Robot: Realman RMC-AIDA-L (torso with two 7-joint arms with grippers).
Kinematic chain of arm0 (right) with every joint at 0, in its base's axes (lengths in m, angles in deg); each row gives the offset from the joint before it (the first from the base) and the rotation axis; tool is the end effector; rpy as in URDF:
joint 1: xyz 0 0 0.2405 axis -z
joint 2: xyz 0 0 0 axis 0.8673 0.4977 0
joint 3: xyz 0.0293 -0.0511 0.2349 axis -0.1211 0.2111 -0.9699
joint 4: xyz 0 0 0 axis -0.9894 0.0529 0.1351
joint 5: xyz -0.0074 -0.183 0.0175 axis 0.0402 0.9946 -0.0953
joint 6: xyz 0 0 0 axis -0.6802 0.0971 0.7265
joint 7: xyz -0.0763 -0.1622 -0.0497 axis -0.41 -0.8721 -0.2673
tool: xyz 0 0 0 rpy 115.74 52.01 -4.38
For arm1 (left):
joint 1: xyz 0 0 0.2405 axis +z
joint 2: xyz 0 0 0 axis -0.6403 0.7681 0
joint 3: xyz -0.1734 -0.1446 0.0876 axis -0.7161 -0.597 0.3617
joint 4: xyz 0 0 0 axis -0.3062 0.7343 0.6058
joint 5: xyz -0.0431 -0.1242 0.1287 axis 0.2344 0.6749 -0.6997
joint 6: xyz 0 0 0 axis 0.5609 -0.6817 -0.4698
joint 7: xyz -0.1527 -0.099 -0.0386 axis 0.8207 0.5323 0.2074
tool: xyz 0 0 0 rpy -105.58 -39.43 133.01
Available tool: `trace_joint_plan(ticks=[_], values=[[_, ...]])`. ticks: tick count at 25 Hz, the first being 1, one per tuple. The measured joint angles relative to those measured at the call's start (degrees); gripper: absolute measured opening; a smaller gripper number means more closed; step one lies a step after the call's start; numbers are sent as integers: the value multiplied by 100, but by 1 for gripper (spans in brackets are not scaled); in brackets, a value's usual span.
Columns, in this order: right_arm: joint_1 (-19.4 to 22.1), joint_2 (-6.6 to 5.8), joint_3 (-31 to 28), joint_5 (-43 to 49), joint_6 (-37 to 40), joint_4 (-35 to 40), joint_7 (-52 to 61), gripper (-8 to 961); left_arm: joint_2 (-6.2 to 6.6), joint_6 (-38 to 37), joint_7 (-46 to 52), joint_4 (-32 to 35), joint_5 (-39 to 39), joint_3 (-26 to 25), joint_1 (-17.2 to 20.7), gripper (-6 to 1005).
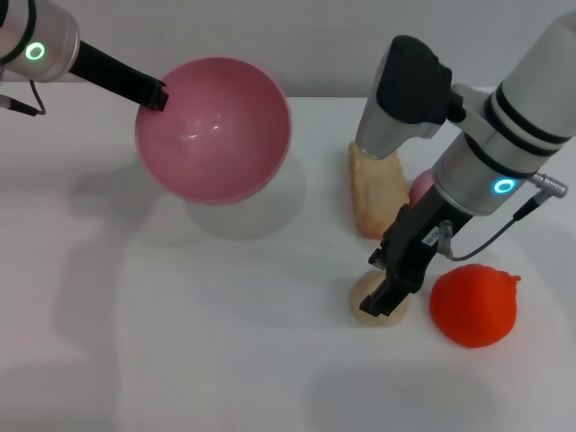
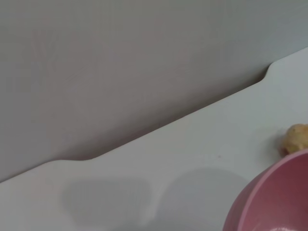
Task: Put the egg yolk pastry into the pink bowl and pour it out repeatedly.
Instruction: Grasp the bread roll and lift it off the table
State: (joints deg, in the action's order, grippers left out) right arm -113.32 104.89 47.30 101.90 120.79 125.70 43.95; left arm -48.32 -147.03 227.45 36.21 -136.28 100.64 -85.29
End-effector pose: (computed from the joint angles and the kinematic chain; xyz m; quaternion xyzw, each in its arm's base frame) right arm 0.1526 0.3334 -0.0794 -0.9630 0.1644 -0.2133 0.0097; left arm -0.1718 0.4153 0.0288 -0.8720 -0.3806 0.0605 0.3018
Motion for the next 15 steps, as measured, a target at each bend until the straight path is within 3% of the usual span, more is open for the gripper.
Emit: trace_joint_plan(ticks=[15], values=[[-38,12,392,-8,-585,-419,89,724,-31,-24,0,10,40,18,-46,42]])
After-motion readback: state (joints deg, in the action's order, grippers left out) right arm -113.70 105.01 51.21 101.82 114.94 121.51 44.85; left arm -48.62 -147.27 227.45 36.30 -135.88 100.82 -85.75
